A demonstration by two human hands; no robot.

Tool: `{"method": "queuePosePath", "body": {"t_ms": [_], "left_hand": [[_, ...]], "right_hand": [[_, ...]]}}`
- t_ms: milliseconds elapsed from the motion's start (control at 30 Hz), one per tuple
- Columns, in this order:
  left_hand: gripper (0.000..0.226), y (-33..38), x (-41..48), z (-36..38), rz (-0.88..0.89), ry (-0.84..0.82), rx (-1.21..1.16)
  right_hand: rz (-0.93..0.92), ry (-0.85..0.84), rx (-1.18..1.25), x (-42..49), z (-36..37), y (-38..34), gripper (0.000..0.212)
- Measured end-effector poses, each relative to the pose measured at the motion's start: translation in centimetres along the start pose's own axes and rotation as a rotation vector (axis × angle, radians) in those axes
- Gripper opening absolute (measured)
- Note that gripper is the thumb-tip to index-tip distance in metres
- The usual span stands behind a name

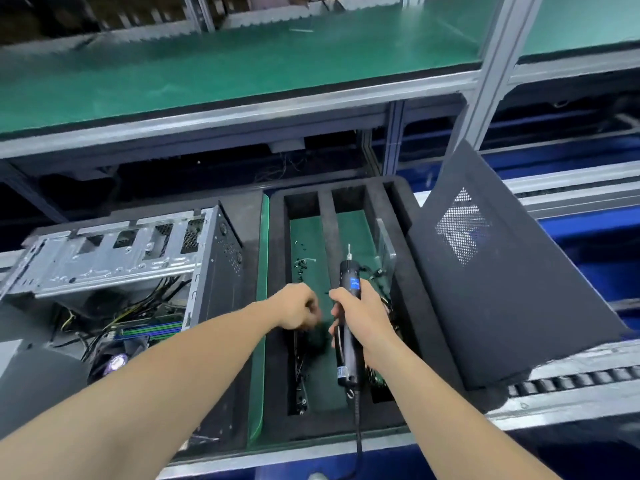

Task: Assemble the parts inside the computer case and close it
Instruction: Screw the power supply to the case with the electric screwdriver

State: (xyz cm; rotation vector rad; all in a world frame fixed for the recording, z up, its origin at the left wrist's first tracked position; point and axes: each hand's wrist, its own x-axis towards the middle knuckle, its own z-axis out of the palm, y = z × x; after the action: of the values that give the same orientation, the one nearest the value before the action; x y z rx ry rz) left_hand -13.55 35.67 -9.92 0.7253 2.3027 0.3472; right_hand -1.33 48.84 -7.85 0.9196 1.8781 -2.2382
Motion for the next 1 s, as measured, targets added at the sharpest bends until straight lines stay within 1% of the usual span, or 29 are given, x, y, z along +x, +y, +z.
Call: {"method": "queuePosePath", "body": {"t_ms": [33,100,167,200,234,267,300,367,467,567,634,701,767,867,934,1001], "left_hand": [[0.007,0.0,-0.5,-0.7,-0.023,0.062,-0.13],[0.015,0.2,-1.7,-2.1,-0.066,0.151,-0.487],[0.02,0.8,-3.1,-3.4,-0.108,0.199,-0.847],[0.02,1.3,-3.9,-4.0,-0.116,0.226,-0.994],[0.02,1.8,-4.6,-4.6,-0.111,0.258,-1.131],[0.02,2.4,-5.4,-5.2,-0.097,0.292,-1.249],[0.02,3.0,-6.2,-5.7,-0.076,0.322,-1.342],[0.024,4.0,-7.9,-6.5,-0.014,0.379,-1.463],[0.03,4.7,-10.6,-7.2,0.111,0.417,-1.595],[0.03,4.4,-13.2,-7.6,0.233,0.375,-1.67],[0.031,4.0,-14.6,-7.9,0.275,0.348,-1.627],[0.03,3.2,-16.3,-8.2,0.305,0.334,-1.57],[0.025,2.2,-18.1,-8.5,0.339,0.325,-1.521],[0.022,-0.3,-21.3,-9.1,0.377,0.28,-1.447],[0.022,-2.4,-23.5,-9.4,0.392,0.242,-1.402],[0.022,-4.4,-25.9,-9.5,0.393,0.206,-1.39]], "right_hand": [[-0.01,-0.018,-0.009,-0.6,0.2,-0.3,0.038],[-0.028,-0.047,-0.045,-1.8,0.7,-0.9,0.047],[-0.062,-0.075,-0.058,-3.1,1.3,-1.4,0.048],[-0.088,-0.096,-0.063,-3.8,1.7,-1.6,0.042],[-0.124,-0.11,-0.076,-4.6,2.0,-1.9,0.029],[-0.163,-0.128,-0.102,-5.5,2.5,-2.2,0.022],[-0.2,-0.149,-0.142,-6.4,2.9,-2.5,0.017],[-0.258,-0.183,-0.21,-8.5,3.8,-2.9,0.014],[-0.318,-0.198,-0.263,-11.3,4.9,-3.5,0.017],[-0.335,-0.187,-0.253,-13.3,5.8,-3.9,0.015],[-0.353,-0.167,-0.261,-14.4,6.5,-4.0,0.011],[-0.353,-0.144,-0.267,-15.7,7.7,-4.0,0.013],[-0.353,-0.114,-0.275,-17.1,9.3,-3.9,0.015],[-0.354,-0.056,-0.329,-19.5,12.6,-3.5,0.017],[-0.372,-0.071,-0.334,-21.3,14.8,-2.8,0.015],[-0.38,-0.121,-0.295,-23.0,17.1,-2.3,0.011]]}}
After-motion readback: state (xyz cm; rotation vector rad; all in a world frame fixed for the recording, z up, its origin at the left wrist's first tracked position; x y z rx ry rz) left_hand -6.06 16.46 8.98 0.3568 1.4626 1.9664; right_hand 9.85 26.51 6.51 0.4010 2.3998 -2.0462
